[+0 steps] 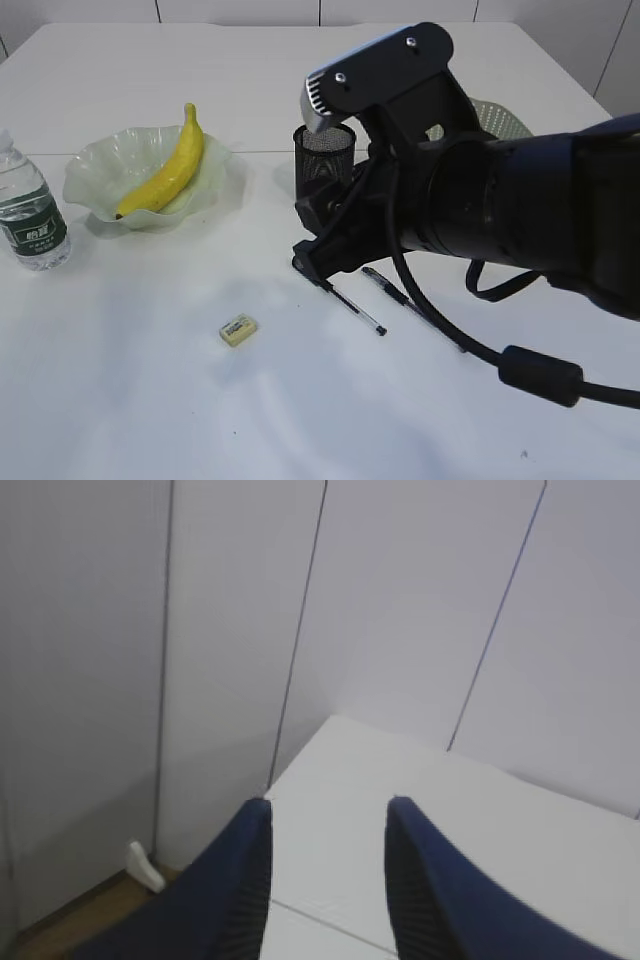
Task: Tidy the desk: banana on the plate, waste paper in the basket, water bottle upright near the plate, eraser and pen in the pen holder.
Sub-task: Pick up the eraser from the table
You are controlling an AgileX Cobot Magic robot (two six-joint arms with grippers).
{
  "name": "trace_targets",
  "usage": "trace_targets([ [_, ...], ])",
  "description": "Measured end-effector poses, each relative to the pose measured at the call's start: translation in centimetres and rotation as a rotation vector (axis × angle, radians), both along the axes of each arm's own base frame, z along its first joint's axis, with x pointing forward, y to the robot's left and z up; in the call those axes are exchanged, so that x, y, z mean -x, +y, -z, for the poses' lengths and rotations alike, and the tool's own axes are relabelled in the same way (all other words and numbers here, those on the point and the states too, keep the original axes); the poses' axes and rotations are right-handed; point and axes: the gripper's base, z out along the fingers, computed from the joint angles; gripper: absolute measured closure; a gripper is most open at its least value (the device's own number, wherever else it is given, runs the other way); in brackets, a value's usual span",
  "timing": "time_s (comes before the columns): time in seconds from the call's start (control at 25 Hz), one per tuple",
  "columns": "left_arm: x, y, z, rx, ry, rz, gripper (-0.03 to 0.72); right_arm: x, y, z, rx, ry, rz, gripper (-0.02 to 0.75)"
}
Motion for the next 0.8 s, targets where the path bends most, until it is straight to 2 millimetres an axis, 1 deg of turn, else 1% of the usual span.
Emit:
trace_targets([
  [0.16,0.3,0.1,0.1,-0.049,0.041,-0.031,0.426,-0.2,-0.4,0.1,0.025,-0.006,0.043,0.276],
  [0.32,0.0,-1.1,0.5,-0.097,0.066,0.027,0.427,-0.5,-1.0,0.1,0.059,-0.013,0.107,0.276],
  [0.44,-0.2,-2.0,1.2,-0.11,0.086,0.072,0.427,-0.5,-1.2,0.1,0.063,-0.011,0.131,0.276],
  [0.72,1.1,-3.7,1.3,-0.139,0.062,0.145,0.433,-0.5,-1.3,0.1,0.042,-0.002,0.151,0.276],
  [0.8,1.2,-4.3,1.7,-0.153,0.069,0.175,0.434,-0.5,-1.3,0.1,0.034,0.003,0.157,0.276],
])
